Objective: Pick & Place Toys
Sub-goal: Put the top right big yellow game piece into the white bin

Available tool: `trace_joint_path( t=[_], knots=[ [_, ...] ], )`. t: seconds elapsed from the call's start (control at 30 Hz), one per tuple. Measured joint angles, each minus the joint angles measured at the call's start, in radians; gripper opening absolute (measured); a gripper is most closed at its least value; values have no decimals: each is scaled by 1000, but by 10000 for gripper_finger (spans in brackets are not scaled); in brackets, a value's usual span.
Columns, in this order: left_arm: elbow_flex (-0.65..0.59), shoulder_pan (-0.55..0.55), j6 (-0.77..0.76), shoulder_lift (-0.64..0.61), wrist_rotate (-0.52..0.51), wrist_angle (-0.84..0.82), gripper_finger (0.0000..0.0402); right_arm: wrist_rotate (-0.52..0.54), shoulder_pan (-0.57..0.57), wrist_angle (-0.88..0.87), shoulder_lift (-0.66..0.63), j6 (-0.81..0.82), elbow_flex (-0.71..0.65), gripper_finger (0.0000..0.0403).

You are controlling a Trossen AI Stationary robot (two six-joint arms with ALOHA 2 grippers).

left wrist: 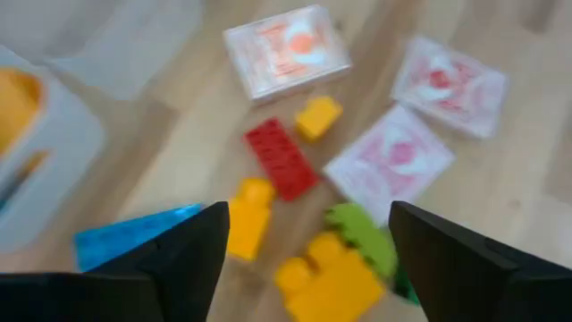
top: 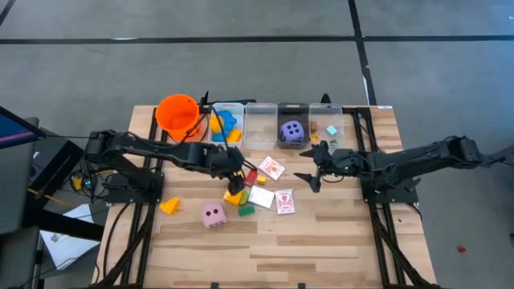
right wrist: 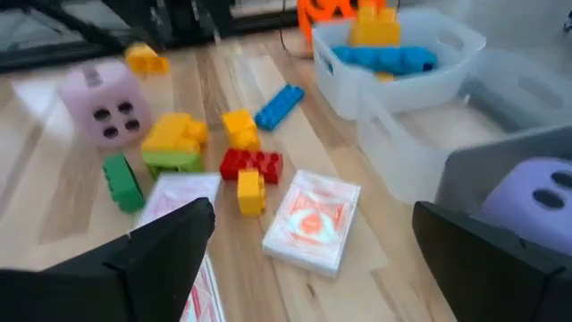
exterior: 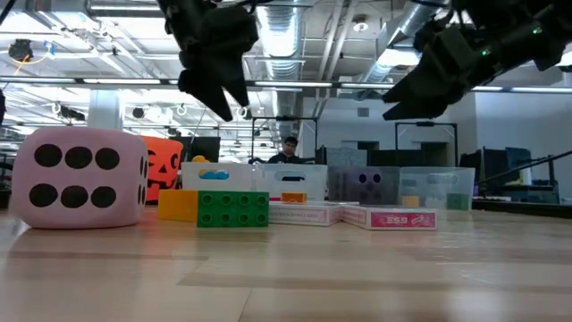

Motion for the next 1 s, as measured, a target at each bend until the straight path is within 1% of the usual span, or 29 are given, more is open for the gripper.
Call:
trace_joint_path(
  t=[0.1,0.17,0.23,0.3,0.37,0.5,0.67,0.83,1.0],
  knots=[
    [-6,-5,23,-5,18,11,311,-1,0,39,67,0,1,382],
    [-13,-5,60,1,19,29,313,-3,0,36,105,0,-3,382],
    [-17,-2,89,8,15,10,312,-4,1,55,152,1,-1,382],
    [-16,5,113,26,-2,25,313,-4,1,65,189,0,-1,382],
    [-17,16,130,40,-23,1,313,-3,1,85,224,1,-1,382],
    [-16,45,191,97,-29,-5,313,-3,1,118,281,1,1,382],
    [-17,67,269,178,-19,-6,312,-3,1,120,320,11,5,382],
    [-16,75,282,230,46,-15,313,-4,1,118,327,12,5,382],
    [-17,75,322,265,47,-13,312,-3,1,127,329,12,6,382]
  ],
)
